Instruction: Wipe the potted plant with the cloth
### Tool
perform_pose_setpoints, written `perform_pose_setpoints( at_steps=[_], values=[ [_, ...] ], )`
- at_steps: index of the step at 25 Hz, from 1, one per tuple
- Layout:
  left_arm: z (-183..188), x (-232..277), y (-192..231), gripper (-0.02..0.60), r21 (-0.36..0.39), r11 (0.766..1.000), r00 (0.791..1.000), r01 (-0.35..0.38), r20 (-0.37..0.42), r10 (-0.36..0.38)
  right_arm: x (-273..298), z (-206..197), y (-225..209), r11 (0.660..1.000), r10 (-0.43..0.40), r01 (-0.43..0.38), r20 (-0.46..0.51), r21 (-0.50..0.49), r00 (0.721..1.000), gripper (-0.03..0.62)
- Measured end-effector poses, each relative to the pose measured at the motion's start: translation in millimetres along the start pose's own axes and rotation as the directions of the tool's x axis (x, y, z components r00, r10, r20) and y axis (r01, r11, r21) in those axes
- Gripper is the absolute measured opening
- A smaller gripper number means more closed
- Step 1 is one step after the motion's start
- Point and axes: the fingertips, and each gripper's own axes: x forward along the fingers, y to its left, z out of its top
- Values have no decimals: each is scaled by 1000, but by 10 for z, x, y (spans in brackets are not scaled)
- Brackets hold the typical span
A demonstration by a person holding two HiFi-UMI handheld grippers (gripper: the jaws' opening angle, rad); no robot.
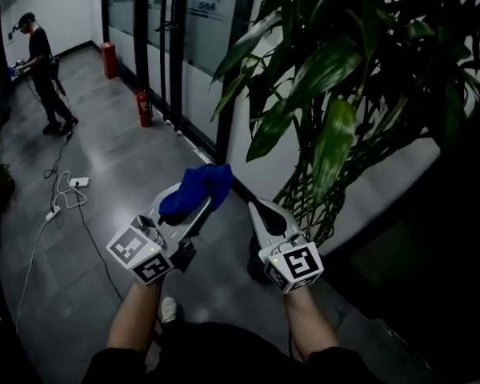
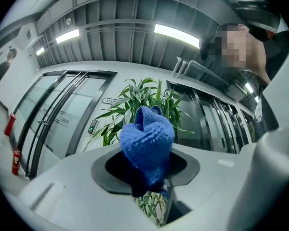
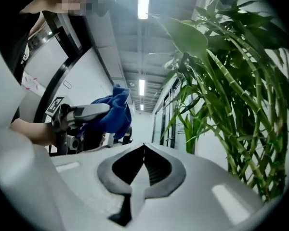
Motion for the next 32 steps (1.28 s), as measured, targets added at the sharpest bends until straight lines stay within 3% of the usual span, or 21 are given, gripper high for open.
perform_pose_setpoints(
  at_steps=[3,8,15,19,24,28,32],
  values=[
    [47,195,283,155,-5,992,992,123,-18,-123,107,9,-232,987,-160,160,6,-8,987,3],
    [127,569,645,155,-34,954,954,299,-21,-299,207,71,-537,923,-384,384,22,11,923,3],
    [138,870,859,155,-103,883,886,458,-24,-462,297,90,-583,842,-540,540,-2,-23,842,3],
    [193,1068,779,153,-105,854,857,510,-19,-515,218,136,-638,806,-591,591,0,-33,807,3],
    [523,1376,588,153,31,823,824,567,-2,-567,214,315,-801,796,-601,602,31,-61,798,3],
    [789,1737,515,153,99,821,826,563,-22,-564,298,521,-976,799,-592,596,70,-81,803,3],
    [782,2010,392,153,147,817,829,558,-68,-555,413,588,-1091,813,-570,574,69,-100,819,3]
  ],
)
